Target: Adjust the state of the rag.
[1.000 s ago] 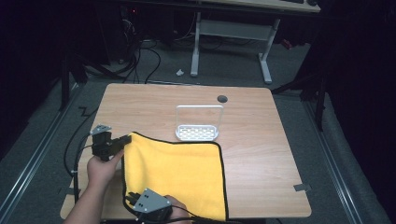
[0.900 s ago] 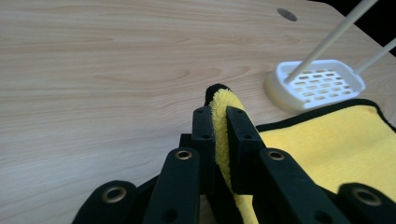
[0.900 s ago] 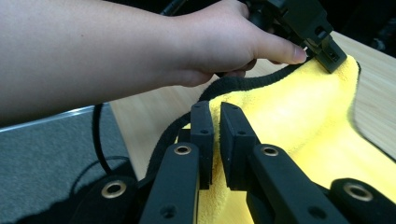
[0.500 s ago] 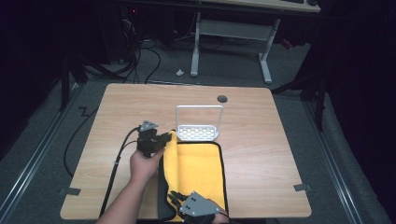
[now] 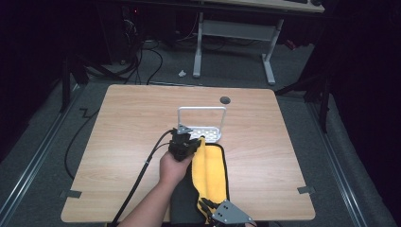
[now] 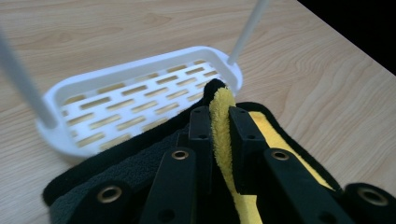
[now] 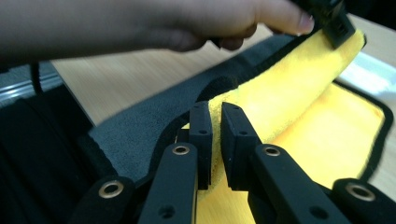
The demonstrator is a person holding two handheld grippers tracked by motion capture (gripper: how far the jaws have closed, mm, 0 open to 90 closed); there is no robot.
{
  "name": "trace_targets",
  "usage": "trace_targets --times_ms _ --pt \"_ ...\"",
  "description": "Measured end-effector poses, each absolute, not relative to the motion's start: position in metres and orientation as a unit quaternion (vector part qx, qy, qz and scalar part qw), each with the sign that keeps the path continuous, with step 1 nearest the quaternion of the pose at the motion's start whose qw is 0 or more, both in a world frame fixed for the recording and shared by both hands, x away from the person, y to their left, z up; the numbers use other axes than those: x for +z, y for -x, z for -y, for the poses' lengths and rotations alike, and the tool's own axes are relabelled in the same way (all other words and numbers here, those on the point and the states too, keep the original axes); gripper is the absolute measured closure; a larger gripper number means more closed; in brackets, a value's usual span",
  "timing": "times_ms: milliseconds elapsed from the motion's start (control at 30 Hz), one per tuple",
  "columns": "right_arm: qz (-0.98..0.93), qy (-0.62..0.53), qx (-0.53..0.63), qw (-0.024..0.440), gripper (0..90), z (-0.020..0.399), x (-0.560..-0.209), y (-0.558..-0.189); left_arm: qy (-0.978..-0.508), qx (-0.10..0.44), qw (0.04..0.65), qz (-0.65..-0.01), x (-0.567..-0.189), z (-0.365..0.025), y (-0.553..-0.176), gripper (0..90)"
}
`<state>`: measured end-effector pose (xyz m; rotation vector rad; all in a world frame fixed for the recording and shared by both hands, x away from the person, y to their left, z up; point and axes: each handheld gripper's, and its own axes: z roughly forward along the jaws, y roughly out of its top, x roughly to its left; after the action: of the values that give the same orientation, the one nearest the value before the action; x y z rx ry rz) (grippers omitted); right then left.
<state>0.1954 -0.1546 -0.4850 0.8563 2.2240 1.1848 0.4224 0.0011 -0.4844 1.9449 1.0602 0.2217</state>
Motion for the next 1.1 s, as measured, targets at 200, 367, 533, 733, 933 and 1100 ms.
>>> trace_targets --times_ms 200,367,533,733,933,1100 --pt "-0.814 -0.334 0.416 0.228 81.7 0.170 -0.496 -0.195 -0.791 0.086 0.415 -0.441 -0.491 0.018 -0.425 77.5" --pt "-0.812 -0.347 0.408 0.231 78.6 0.183 -0.499 -0.192 -0.796 0.074 0.413 -0.435 -0.493 0.030 -0.425 74.8" --pt "-0.799 -0.371 0.410 0.234 77.6 0.199 -0.499 -0.192 -0.799 0.062 0.424 -0.422 -0.494 0.046 -0.423 70.3" --pt "-0.791 -0.377 0.412 0.250 76.6 0.202 -0.496 -0.193 -0.797 0.050 0.438 -0.413 -0.495 0.060 -0.420 60.8" --pt "-0.780 -0.382 0.419 0.264 76.3 0.206 -0.491 -0.192 -0.790 0.043 0.460 -0.404 -0.490 0.061 -0.418 54.5" --pt "-0.784 -0.384 0.411 0.264 76.2 0.207 -0.495 -0.196 -0.796 0.057 0.456 -0.393 -0.487 0.057 -0.415 53.4"
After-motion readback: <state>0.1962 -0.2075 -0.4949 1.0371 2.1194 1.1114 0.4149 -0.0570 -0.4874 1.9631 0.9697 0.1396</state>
